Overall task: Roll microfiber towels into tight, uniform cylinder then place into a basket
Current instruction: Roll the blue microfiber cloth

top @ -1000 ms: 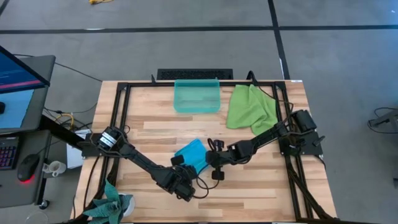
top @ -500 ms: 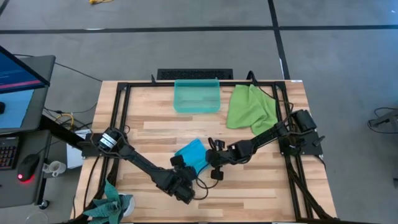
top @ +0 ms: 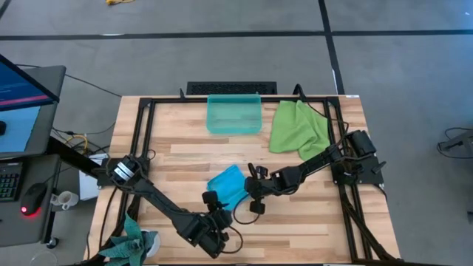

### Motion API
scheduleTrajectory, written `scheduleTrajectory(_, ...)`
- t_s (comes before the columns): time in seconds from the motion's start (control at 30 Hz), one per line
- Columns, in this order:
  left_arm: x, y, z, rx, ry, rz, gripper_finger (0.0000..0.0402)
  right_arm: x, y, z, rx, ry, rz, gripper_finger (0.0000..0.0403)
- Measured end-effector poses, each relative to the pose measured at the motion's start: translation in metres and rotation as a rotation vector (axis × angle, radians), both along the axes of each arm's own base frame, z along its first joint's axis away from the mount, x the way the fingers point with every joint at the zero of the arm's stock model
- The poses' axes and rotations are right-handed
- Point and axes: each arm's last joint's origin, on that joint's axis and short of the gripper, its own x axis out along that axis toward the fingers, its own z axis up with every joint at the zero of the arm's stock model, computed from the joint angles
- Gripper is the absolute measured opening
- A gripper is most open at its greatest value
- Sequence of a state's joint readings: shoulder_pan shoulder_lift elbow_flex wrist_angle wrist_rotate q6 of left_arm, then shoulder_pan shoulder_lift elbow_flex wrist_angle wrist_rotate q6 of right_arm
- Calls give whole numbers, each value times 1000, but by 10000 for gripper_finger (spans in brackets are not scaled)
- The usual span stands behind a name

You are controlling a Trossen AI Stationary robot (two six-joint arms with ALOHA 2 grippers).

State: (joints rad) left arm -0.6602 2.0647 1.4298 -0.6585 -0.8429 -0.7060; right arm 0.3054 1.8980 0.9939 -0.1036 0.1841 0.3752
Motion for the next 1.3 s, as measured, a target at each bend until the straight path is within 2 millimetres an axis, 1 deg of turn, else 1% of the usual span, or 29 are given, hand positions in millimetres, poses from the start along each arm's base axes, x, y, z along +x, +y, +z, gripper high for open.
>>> scheduleTrajectory(0.1,-2,5,-10,0,-17,15,122,0,1,0,9,-1,-14,14)
scheduleTrajectory(0.23,0,6,-22,-50,-65,-5,108,-1,4,0,20,-4,-29,12)
scheduleTrajectory(0.4,-1,13,-34,-48,-90,-17,103,-1,5,0,27,-6,-36,15)
scheduleTrajectory(0.6,6,25,-35,-80,-101,37,103,-1,5,0,31,-7,-41,12)
scheduleTrajectory(0.77,8,28,-36,-114,-76,29,103,-1,7,0,33,-7,-36,15)
scheduleTrajectory(0.93,9,29,-35,-97,-73,25,103,-2,9,0,32,-8,-29,13)
scheduleTrajectory(1.07,11,34,-36,-94,-70,39,103,-2,10,0,48,-8,-40,12)
scheduleTrajectory(1.2,6,45,-48,-118,-57,71,103,-2,10,0,56,-7,-51,15)
scheduleTrajectory(1.3,2,50,-56,-133,-94,100,103,-3,12,0,69,-8,-69,14)
